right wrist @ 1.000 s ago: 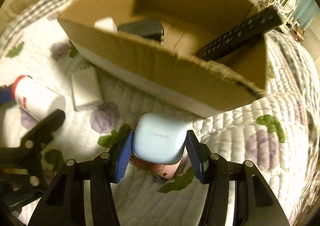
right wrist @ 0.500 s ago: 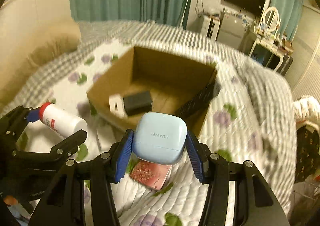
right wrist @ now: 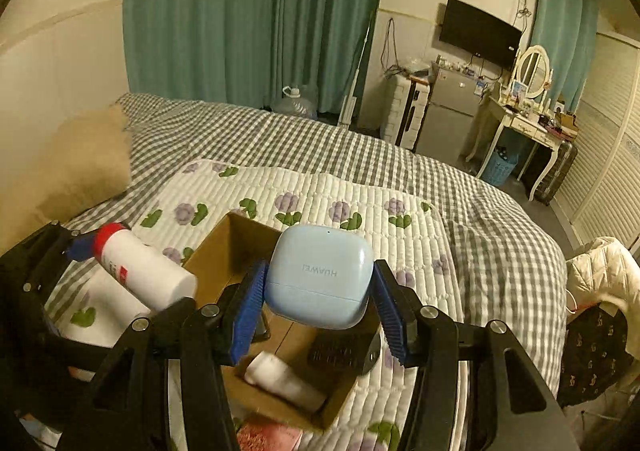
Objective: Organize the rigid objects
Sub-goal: 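Carry the bottle and earbuds case over the box and release both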
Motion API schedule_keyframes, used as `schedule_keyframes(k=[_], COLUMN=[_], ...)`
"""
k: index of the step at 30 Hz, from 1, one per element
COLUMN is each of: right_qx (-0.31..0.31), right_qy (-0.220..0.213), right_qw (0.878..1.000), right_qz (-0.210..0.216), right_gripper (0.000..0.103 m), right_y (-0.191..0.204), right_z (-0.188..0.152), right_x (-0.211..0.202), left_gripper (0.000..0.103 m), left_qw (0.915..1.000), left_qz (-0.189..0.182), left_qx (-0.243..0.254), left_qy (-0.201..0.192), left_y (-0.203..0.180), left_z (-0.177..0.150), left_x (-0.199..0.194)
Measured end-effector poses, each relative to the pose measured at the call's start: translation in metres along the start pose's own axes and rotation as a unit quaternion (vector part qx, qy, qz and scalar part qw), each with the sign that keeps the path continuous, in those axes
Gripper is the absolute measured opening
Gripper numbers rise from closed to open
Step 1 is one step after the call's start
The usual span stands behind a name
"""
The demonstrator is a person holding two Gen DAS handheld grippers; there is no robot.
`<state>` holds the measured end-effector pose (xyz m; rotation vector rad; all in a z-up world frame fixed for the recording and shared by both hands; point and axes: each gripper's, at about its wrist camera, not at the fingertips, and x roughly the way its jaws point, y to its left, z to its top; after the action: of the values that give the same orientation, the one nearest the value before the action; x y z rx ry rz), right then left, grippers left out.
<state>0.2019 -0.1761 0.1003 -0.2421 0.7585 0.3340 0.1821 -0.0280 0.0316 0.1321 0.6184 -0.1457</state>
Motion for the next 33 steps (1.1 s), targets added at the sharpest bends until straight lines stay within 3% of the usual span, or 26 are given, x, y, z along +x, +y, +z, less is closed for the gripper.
schedule_keyframes(k=[8, 16, 23, 25, 33], right_qx=[0.009, 0.013, 0.029, 0.030, 0.046], right_qy=[0.057, 0.087, 0.080, 0.077, 0.027], right_qw=[0.998, 0.996, 0.996, 0.996, 0.999], right_qz=[0.017, 0.017, 0.025, 0.023, -0.002], right_gripper=[0.052, 0.052, 0.053, 0.067, 0.079], right_y=[-0.013, -0.020, -0.025, -0.025, -0.034], right_z=[-0.005, -0.014, -0.019, -0.018, -0.002], right_x=[0.077, 0.116, 0.122, 0.117, 0.058], left_gripper=[0.082, 0.082, 0.083, 0.084, 0.095], left_qw=[0.9988, 0.9954, 0.9955, 0.9955, 0.9982], left_qz=[-0.004, 0.002, -0.010, -0.008, 0.012], left_qx=[0.023, 0.016, 0.002, 0.006, 0.010], left_qy=[0.042, 0.094, 0.094, 0.094, 0.059], left_y=[-0.003, 0.005, 0.009, 0.007, 0.003], left_z=[-0.004, -0.018, -0.020, -0.019, -0.004], left_x=[0.066, 0.111, 0.113, 0.111, 0.062])
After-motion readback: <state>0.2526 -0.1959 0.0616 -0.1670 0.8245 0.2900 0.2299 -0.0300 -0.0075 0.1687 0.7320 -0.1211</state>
